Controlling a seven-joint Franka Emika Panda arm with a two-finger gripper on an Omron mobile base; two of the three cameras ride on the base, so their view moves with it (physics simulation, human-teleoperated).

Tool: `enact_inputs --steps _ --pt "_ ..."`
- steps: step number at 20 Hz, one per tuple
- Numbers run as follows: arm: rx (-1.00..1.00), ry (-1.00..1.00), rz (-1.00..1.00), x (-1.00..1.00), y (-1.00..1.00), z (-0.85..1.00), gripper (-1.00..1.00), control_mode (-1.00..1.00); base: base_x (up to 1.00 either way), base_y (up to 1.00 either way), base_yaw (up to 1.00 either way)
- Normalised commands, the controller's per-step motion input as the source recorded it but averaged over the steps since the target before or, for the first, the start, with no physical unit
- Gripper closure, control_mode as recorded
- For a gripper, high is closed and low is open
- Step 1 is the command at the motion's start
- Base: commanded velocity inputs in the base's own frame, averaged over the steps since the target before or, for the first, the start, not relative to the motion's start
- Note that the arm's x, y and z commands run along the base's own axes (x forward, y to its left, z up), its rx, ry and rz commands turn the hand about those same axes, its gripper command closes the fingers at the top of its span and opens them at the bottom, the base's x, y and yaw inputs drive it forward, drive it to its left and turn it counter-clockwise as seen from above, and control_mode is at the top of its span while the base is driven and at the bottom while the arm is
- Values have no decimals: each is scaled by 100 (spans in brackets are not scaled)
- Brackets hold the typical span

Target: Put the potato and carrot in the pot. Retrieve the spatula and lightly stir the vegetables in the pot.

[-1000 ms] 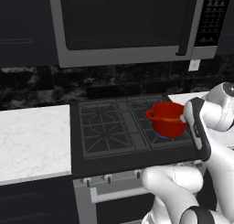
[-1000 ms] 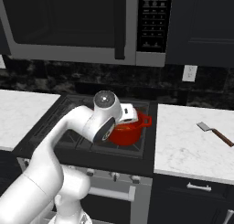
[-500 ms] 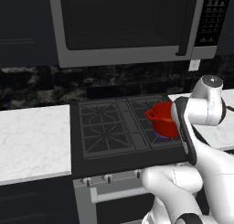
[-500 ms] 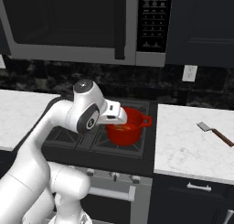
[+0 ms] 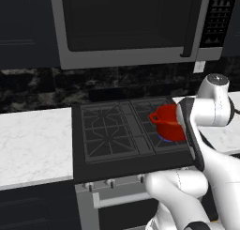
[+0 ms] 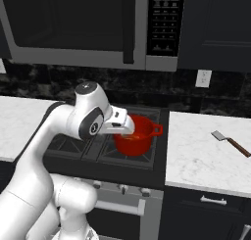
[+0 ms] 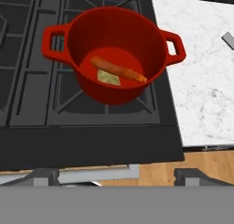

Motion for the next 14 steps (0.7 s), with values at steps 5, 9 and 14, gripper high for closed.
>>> enact_inputs --steps 5,9,14 --pt "0 0 0 0 0 0 -100 100 -21 -61 0" --pt "0 0 0 0 0 0 -100 100 -5 -97 0" --pt "0 0 0 0 0 0 -100 100 -15 -62 2"
